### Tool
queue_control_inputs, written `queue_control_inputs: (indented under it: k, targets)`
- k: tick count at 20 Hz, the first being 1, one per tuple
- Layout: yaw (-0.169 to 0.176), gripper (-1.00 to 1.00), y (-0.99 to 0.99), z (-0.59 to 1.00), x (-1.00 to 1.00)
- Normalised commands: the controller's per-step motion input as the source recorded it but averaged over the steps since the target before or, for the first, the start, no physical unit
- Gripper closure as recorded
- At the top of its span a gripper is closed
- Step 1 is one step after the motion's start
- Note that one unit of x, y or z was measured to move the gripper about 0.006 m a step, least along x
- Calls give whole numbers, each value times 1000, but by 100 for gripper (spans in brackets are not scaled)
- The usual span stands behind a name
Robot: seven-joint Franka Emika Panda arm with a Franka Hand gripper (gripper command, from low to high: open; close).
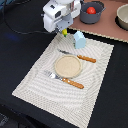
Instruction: Interact with the objects in diverse but meaningful ways.
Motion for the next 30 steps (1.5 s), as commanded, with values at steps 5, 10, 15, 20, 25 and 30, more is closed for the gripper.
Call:
queue_control_inputs:
  k: [5, 10, 15, 20, 25, 30]
  targets:
    - [0, 100, -49, -243, 0]
    - [0, -100, 0, -269, 0]
    - [0, -100, 27, -37, 18]
    - [7, -100, 240, 746, 14]
    - [0, -100, 151, 1000, -83]
    - [31, -100, -19, 805, 97]
